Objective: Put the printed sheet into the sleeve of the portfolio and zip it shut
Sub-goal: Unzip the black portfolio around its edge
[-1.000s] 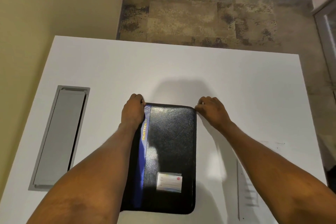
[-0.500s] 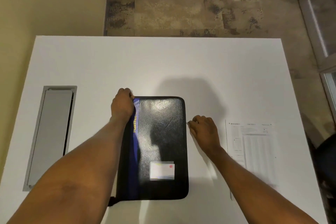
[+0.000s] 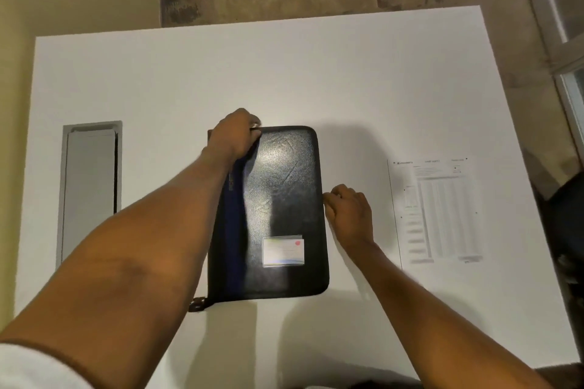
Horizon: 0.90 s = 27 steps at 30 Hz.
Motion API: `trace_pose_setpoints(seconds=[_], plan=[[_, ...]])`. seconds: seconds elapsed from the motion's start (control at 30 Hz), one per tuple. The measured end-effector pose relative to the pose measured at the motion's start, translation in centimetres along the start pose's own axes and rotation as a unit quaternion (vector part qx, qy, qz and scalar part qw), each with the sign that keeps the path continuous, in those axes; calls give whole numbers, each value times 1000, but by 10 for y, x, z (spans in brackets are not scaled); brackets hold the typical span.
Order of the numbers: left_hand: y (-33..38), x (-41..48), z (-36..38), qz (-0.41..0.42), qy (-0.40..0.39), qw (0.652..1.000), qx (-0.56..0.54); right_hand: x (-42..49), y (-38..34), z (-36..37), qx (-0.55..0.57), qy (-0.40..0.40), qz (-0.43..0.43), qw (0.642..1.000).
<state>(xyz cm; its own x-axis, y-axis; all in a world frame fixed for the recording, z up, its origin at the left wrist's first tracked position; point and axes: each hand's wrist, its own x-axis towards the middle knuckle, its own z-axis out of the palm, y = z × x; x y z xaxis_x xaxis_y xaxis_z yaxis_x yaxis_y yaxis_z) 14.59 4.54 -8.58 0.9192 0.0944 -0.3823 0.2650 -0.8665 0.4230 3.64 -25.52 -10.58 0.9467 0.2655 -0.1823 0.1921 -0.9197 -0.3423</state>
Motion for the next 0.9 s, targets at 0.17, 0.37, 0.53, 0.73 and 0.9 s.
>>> trace_pose_setpoints(seconds=[0.17, 0.37, 0.53, 0.73, 0.9], plan=[[52, 8, 28, 33, -27, 999, 21, 1, 1, 6, -6, 15, 7, 1000], [69, 15, 40, -9, 22, 999, -25, 1, 1, 4, -12, 17, 10, 1000], [65, 20, 37, -21, 19, 999, -42, -14, 6, 6, -19, 31, 8, 999], [63, 24, 37, -38, 16, 998, -54, -57, 8, 14, -23, 26, 16, 999], [62, 25, 37, -45, 9, 997, -63, -109, 5, 29, -18, 4, 51, 999]])
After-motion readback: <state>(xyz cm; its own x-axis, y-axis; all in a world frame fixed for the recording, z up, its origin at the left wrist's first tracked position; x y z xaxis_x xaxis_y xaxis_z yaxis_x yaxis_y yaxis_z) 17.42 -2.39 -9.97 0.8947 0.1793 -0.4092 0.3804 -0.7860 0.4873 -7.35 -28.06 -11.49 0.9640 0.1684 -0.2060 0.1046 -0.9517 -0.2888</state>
